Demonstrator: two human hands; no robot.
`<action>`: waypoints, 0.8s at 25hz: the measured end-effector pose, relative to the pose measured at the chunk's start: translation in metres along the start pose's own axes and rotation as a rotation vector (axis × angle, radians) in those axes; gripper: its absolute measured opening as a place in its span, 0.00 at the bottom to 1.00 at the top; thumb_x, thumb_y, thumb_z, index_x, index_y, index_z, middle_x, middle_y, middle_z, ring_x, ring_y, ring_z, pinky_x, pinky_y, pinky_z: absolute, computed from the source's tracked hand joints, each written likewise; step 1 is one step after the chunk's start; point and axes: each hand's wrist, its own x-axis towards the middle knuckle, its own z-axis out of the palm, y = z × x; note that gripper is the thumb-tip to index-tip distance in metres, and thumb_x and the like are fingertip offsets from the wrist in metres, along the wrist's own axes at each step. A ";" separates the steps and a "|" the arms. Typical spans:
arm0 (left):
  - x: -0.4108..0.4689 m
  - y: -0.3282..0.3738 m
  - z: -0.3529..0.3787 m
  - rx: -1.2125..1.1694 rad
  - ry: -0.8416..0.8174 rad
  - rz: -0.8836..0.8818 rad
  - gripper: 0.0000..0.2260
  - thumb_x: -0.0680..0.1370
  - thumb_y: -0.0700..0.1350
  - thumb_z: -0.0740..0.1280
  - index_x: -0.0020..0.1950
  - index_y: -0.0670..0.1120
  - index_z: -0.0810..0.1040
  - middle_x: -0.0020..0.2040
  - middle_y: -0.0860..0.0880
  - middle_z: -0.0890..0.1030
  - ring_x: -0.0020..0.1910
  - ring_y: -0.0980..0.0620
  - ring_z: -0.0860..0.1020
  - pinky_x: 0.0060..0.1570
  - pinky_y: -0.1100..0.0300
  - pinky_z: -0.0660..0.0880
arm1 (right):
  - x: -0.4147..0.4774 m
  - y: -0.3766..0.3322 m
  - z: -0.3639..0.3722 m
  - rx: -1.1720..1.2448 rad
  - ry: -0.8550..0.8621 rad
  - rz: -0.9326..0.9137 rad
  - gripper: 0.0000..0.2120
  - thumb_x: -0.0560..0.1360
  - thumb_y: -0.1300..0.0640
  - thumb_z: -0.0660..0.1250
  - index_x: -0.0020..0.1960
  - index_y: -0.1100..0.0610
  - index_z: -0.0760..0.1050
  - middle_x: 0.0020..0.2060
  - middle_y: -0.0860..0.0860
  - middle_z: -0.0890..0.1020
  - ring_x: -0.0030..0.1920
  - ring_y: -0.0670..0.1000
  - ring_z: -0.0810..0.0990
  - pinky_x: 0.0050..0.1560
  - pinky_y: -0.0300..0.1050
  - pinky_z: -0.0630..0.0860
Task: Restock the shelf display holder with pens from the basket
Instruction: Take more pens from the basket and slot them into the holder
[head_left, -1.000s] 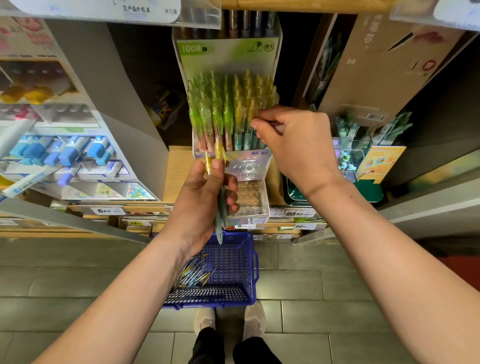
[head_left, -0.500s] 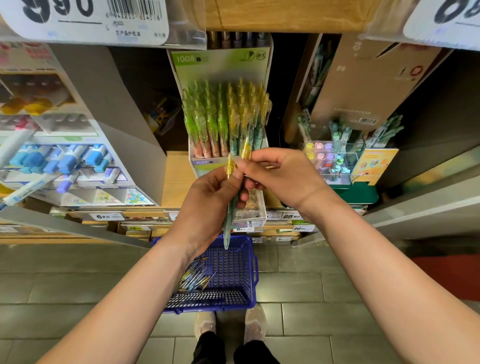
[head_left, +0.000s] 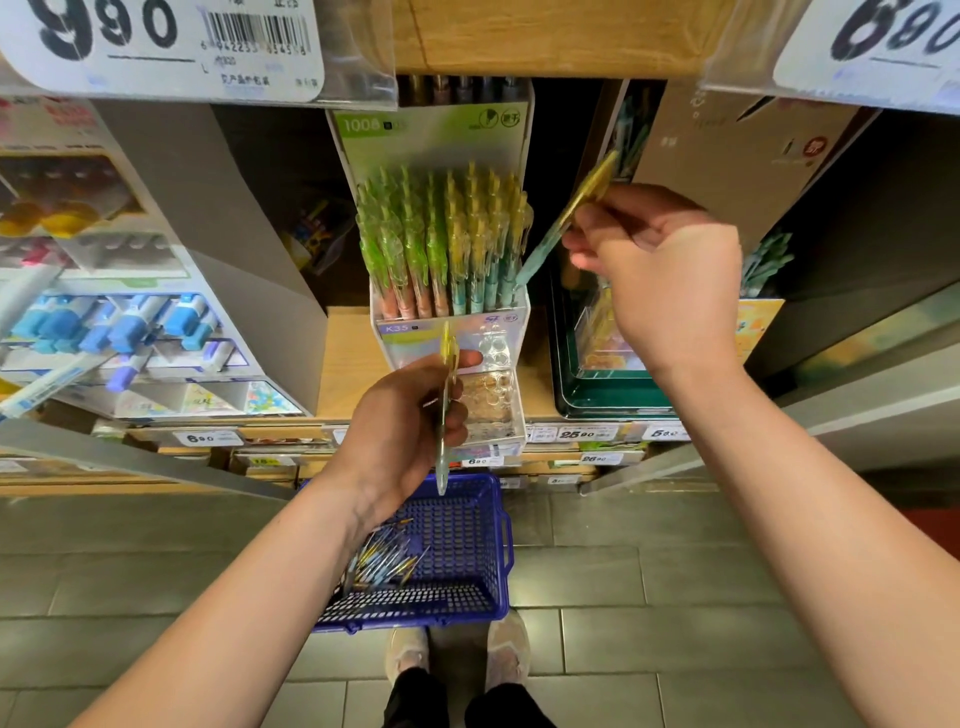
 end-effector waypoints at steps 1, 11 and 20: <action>-0.001 0.000 0.002 -0.022 -0.008 0.017 0.16 0.83 0.36 0.54 0.64 0.35 0.78 0.38 0.47 0.71 0.31 0.53 0.68 0.31 0.62 0.65 | 0.000 0.001 0.003 -0.017 -0.016 -0.015 0.07 0.79 0.61 0.69 0.51 0.51 0.83 0.40 0.45 0.87 0.43 0.45 0.87 0.47 0.42 0.84; -0.009 0.001 -0.004 -0.050 -0.052 0.127 0.12 0.75 0.38 0.67 0.58 0.39 0.80 0.45 0.42 0.84 0.43 0.47 0.83 0.47 0.58 0.82 | -0.004 0.018 0.026 -0.396 -0.157 -0.184 0.05 0.77 0.52 0.71 0.49 0.50 0.85 0.37 0.44 0.86 0.39 0.42 0.85 0.48 0.47 0.84; -0.009 0.002 0.000 0.112 -0.078 0.175 0.14 0.83 0.35 0.62 0.66 0.43 0.77 0.47 0.47 0.83 0.43 0.50 0.79 0.46 0.57 0.76 | -0.017 0.027 0.028 -0.438 -0.260 0.072 0.03 0.78 0.55 0.71 0.47 0.52 0.84 0.37 0.45 0.86 0.39 0.44 0.85 0.53 0.50 0.83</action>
